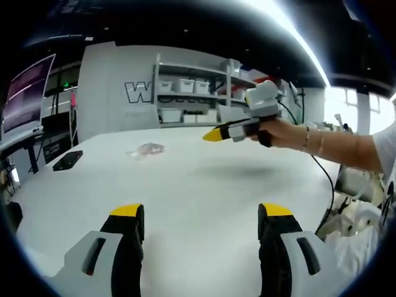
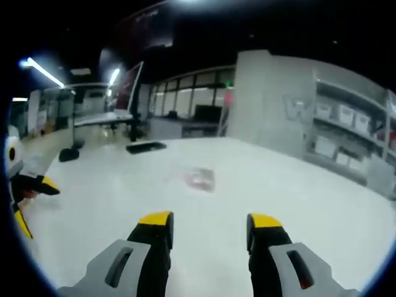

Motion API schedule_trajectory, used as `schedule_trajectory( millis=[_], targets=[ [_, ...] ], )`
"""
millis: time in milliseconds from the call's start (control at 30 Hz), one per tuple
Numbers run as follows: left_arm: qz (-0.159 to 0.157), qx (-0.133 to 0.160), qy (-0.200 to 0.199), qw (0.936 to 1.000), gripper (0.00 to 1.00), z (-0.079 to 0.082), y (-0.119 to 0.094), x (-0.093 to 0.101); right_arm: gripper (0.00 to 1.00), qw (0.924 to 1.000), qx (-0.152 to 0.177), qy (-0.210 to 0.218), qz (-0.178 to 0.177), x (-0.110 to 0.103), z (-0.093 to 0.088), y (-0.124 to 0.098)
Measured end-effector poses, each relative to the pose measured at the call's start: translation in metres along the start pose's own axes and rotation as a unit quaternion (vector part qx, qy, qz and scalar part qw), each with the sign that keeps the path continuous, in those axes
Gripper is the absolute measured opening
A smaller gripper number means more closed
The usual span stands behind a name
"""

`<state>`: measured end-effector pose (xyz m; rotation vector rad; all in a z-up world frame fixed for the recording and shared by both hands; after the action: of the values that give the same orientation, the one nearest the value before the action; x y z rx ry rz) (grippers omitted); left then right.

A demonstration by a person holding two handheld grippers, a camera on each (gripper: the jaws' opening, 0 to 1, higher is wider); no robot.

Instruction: Open the resealable bag by pulling the two sides of the seal apart until the entire bag opening is separated and visibly accessible.

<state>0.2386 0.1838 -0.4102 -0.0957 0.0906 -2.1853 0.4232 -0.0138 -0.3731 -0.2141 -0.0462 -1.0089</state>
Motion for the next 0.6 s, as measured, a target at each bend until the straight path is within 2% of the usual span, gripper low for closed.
schedule_trajectory(
  millis=[433, 600],
  targets=[
    [-0.002, -0.002, 0.001, 1.0, 0.74, -0.001, 0.001, 0.001, 0.46, 1.0, -0.006, -0.002, 0.002, 0.004, -0.005, 0.015],
    [-0.004, 0.0, 0.002, 1.0, 0.74, 0.001, 0.001, 0.002, 0.45, 0.9999, -0.002, -0.006, 0.008, -0.007, -0.001, 0.013]
  ],
)
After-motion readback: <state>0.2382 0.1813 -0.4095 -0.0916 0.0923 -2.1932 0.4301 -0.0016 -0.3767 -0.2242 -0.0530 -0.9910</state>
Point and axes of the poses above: the point that each gripper's makers call its tool centre point, and the gripper's own axes: y roughly forward along the fingers, x roughly to its right, z roughly out of its top, the point moved 3 cm from there along -y, roughly backward along the fingers, and after that the axes turned 8 degrees about x, right-handed, at the moved point
